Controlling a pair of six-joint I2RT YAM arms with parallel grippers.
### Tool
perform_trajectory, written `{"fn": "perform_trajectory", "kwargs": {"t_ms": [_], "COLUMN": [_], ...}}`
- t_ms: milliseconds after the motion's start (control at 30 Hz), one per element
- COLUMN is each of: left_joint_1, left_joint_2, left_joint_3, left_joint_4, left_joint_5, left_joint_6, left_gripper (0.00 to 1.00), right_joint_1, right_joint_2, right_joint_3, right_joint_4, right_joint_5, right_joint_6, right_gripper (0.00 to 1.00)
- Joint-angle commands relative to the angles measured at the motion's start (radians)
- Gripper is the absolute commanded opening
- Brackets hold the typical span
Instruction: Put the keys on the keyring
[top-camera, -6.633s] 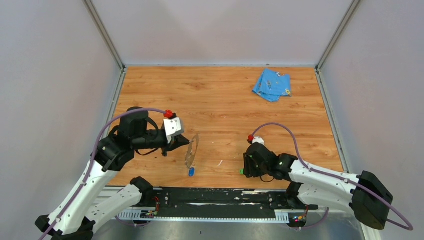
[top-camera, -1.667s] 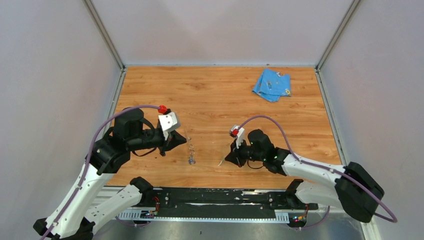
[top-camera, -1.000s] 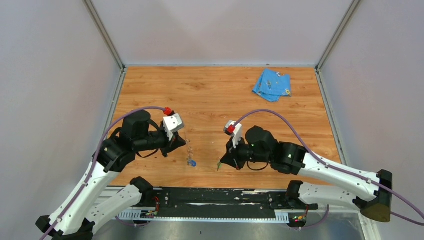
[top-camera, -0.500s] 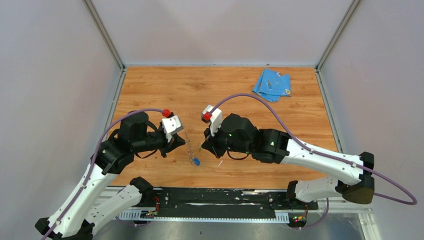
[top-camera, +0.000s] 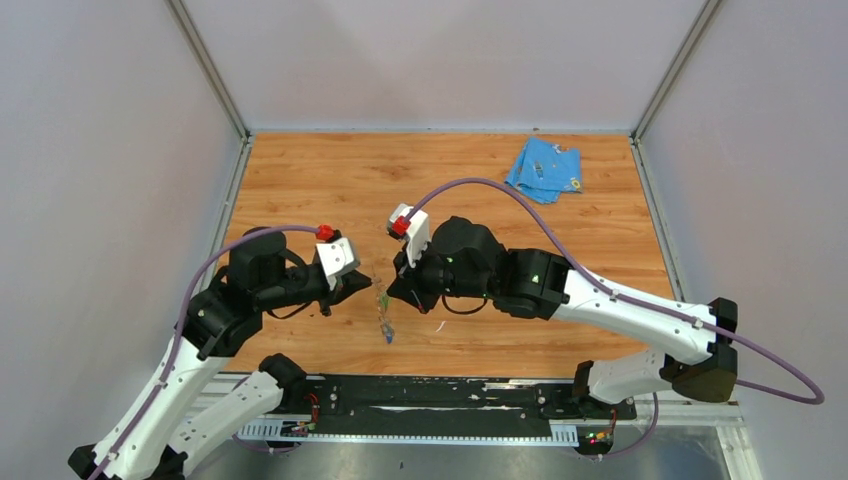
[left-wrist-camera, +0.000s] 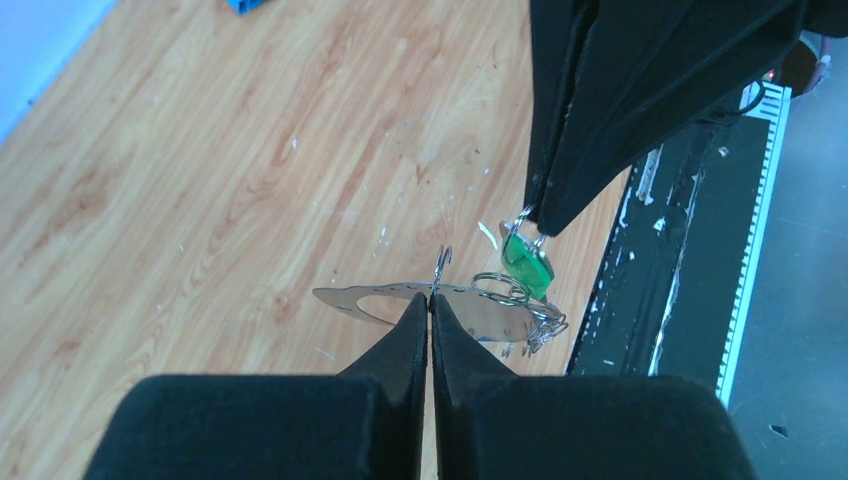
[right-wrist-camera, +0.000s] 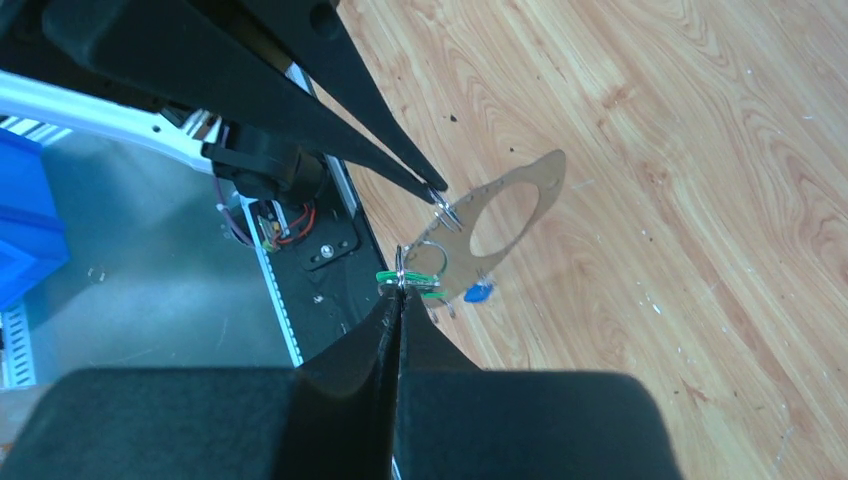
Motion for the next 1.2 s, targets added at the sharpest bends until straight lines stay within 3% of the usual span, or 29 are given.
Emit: {"fn": "perform_trajectory", "kwargs": {"t_ms": [0,1167], "left_joint_1": [0.006,0.005], "left_joint_2": [-0.025,-0.086], "left_joint_3": [-0.012,-0.037], "left_joint_4": [0.097,0.126], "left_joint_5": [0.048,0.125], "left_joint_6": [0.036,0.108], "left_gripper": [0.00,0.00], "right_joint_1": [0.015,0.015], "right_joint_2": [0.021,0.026], "right_joint_3": [0.058,0.073], "right_joint_4": [-0.018,-0.018], "right_joint_5": [-0.025,0.040], "right_joint_6": [0.036,0.065], "right_gripper": [0.00,0.00]}}
